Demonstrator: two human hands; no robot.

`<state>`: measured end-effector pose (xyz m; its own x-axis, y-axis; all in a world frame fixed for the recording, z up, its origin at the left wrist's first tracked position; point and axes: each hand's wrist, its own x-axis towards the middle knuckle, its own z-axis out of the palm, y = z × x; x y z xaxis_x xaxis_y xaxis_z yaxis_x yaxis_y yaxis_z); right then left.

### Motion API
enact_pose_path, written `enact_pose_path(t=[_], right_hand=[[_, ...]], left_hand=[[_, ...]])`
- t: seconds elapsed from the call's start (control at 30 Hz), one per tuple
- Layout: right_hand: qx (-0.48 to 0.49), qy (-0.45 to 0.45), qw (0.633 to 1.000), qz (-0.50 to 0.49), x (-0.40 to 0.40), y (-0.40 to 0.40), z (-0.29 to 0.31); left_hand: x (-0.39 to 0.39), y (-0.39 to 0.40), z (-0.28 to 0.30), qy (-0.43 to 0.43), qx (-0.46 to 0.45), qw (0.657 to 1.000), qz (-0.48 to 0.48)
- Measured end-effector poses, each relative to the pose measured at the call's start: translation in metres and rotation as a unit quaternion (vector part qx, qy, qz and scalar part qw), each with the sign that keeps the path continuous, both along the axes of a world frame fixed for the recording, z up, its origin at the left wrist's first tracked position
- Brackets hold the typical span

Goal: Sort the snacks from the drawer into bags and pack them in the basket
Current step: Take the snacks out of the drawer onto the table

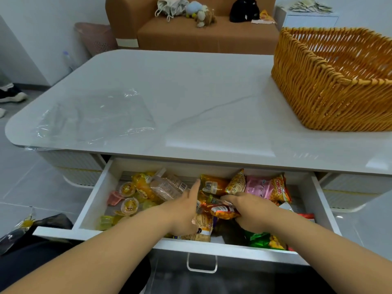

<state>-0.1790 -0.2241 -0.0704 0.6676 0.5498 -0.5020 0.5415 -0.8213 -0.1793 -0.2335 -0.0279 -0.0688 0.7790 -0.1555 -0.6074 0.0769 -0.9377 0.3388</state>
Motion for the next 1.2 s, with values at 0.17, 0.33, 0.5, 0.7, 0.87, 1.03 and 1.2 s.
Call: enact_pose_path(t=[0.17,0.33,0.5,0.7,0.87,1.03,1.2], right_hand=[[0.075,0.037,0.996,-0.016,0.001,-0.005,0.03],[0.059,-0.008,0.998,-0.017,0.008,-0.028,0.073],[0.234,-0.103,0.96,-0.112,0.028,-0.072,0.129],[0.507,-0.033,0.766,-0.395,0.075,-0.071,0.111],[0.604,0.177,0.482,-0.609,0.101,-0.058,0.077],[0.549,0.213,0.526,-0.614,0.098,-0.056,0.095],[0.481,0.217,0.63,-0.569,0.084,-0.058,0.099]], left_hand=[[-0.002,-0.009,-0.025,-0.041,0.055,0.997,-0.047],[0.013,-0.004,-0.027,0.0,0.024,1.0,-0.016],[0.024,-0.008,-0.03,0.032,0.066,0.995,-0.066],[0.023,-0.024,-0.031,-0.016,0.146,0.978,-0.147],[0.019,-0.037,-0.038,-0.01,0.063,0.994,-0.091],[0.019,-0.034,-0.039,-0.029,0.071,0.991,-0.111],[0.015,-0.041,-0.023,-0.152,0.141,0.953,-0.22]])
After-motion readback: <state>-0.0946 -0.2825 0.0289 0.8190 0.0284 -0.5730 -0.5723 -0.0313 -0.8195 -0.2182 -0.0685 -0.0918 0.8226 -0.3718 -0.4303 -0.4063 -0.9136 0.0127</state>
